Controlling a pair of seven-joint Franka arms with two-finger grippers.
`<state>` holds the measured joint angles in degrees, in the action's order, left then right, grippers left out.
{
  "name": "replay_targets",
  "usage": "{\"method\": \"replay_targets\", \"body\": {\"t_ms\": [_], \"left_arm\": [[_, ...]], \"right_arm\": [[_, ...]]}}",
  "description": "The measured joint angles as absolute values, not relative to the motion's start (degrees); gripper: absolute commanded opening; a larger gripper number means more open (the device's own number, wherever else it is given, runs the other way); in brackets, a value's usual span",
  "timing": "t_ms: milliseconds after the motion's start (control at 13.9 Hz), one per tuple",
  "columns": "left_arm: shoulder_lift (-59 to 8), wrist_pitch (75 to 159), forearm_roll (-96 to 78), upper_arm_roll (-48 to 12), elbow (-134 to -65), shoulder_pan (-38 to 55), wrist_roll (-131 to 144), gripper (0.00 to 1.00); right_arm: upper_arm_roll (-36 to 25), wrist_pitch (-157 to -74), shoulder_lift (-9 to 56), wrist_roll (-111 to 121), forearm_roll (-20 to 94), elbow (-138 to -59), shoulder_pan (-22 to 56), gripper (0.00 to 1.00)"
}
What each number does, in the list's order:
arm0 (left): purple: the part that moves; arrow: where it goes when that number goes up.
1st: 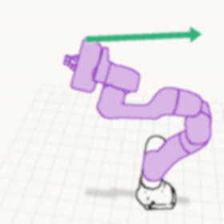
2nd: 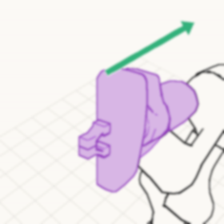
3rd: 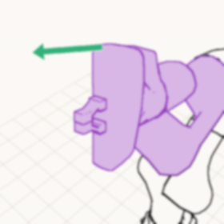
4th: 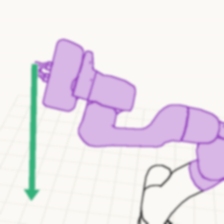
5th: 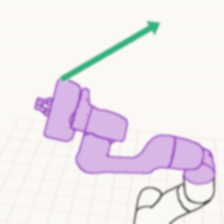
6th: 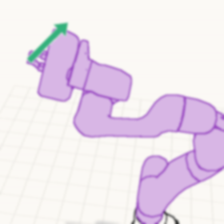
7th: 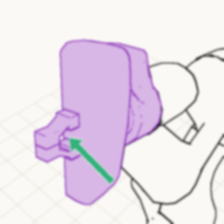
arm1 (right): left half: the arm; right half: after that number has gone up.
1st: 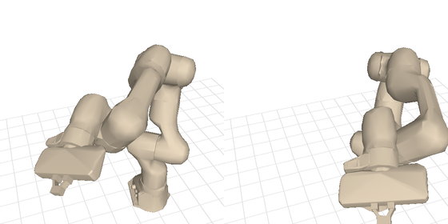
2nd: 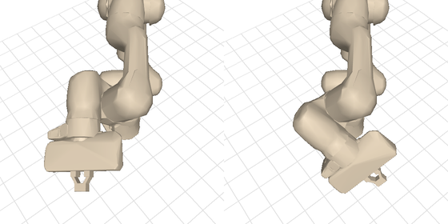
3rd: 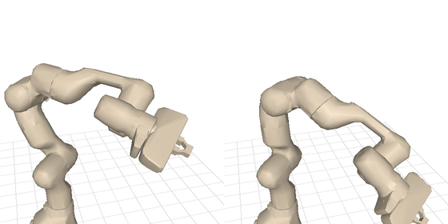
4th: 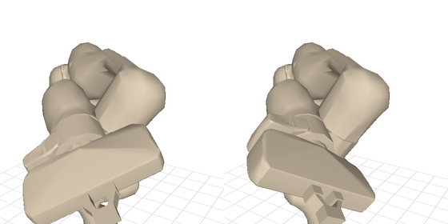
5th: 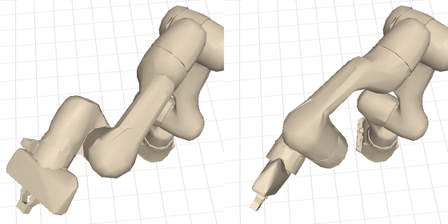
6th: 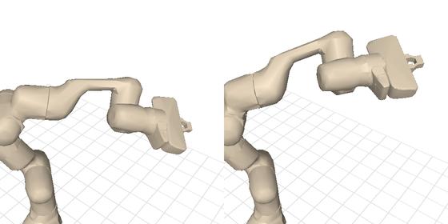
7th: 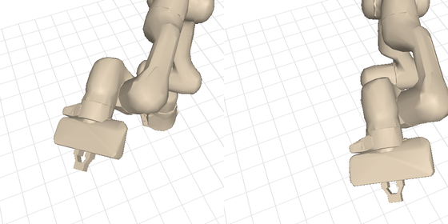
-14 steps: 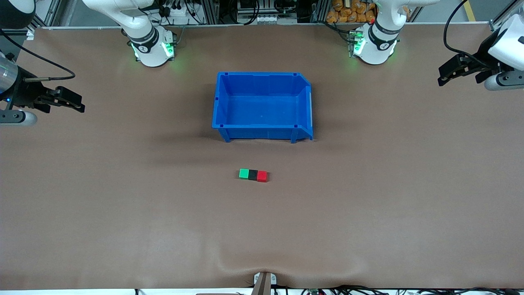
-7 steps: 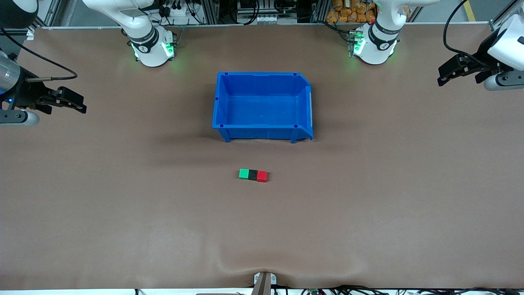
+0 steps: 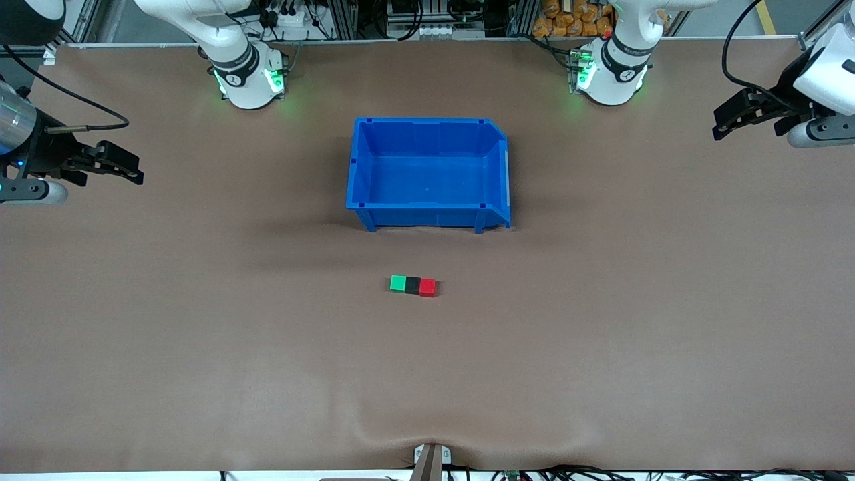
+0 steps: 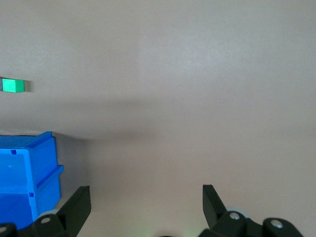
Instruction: Attach green and red cubes to black cube
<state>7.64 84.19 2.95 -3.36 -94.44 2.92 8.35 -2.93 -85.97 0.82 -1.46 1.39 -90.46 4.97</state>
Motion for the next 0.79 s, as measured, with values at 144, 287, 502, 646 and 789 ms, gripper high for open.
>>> {"method": "replay_targets", "body": {"t_ms": [144, 287, 502, 646, 789], "left_arm": [[7.64, 84.07, 2.95, -3.36, -94.44, 2.92, 8.35, 1.0], [7.64, 84.03, 2.95, -3.35, -94.44, 2.92, 8.35, 1.0], [7.64, 84.01, 2.95, -3.32, -94.44, 2.9, 8.35, 1.0], [7.64, 83.38, 2.95, -3.31, -94.37, 2.9, 8.35, 1.0], [7.64, 82.89, 2.95, -3.31, -94.23, 2.9, 8.35, 1.0]], "right_arm": [[-2.82, -85.97, 0.82, -1.46, 1.4, -90.46, 5.16, 1.0], [-2.78, -85.99, 0.82, -1.46, 1.4, -90.46, 5.41, 1.0], [-2.79, -85.98, 0.82, -1.46, 1.4, -90.46, 5.47, 1.0], [-2.84, -85.98, 0.82, -1.46, 1.4, -90.46, 5.46, 1.0], [-2.98, -85.98, 0.82, -1.46, 1.4, -90.46, 5.42, 1.0]]}}
